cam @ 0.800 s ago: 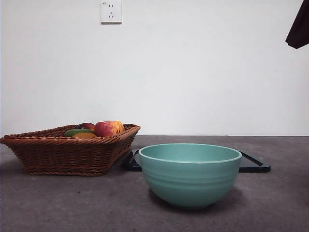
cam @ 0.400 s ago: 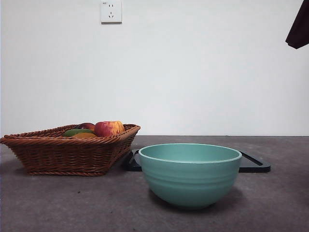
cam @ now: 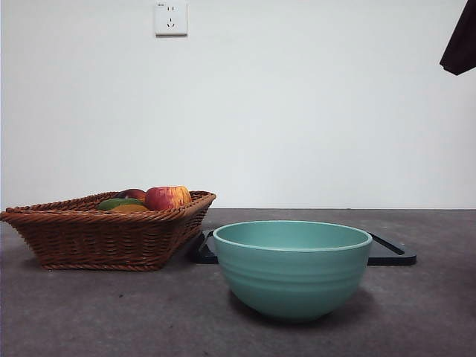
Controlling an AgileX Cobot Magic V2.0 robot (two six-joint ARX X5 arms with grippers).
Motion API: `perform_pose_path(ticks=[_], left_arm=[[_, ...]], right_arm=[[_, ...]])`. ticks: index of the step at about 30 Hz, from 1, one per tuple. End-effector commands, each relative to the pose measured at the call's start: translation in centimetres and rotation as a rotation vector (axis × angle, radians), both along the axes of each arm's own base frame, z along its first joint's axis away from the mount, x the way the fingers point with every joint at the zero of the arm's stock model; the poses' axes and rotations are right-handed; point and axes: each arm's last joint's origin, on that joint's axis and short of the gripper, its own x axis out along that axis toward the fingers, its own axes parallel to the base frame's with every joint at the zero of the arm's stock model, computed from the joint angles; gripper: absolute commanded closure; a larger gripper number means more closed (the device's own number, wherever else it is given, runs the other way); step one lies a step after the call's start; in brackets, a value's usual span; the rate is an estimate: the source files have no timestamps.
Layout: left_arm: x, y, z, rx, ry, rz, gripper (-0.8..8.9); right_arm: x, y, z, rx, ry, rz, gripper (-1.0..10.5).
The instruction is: Pick up the wifruite, put it on the bowl, pick up the plate, put it on desk
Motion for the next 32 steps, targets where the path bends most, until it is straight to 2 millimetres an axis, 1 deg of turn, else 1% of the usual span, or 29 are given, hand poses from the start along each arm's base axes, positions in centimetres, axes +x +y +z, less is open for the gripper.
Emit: perform_pose_path(ticks=[1,7,12,18,32], left_arm=[[0.1,0.0,-0.7,-0.005,-0.002,0.002,7.94],[0.4,0.0,-2.4,-0.01,0.058,0.003,7.94],[0.4,0.1,-3.3,-0.013,0.114,0.003,7.94],[0.4,0.0,-3.7,-0.016,0.155,0.003,7.94],[0.4,0.0,-3.7,-0.016,0.157,0.002,7.94]], right_arm=[[0.1,0.2,0.6,0.011,-0.024,0.013,9.4],[0.1,0.2,0.6,0.011,-0.024,0.013,9.4],[0.1,0.2,0.6,0.011,-0.024,0.013,9.4],[0.1,0.2,0.6,0.011,-0.024,0.013,9.4],[0.1,0.2,0.6,0.011,-0.024,0.013,9.4]])
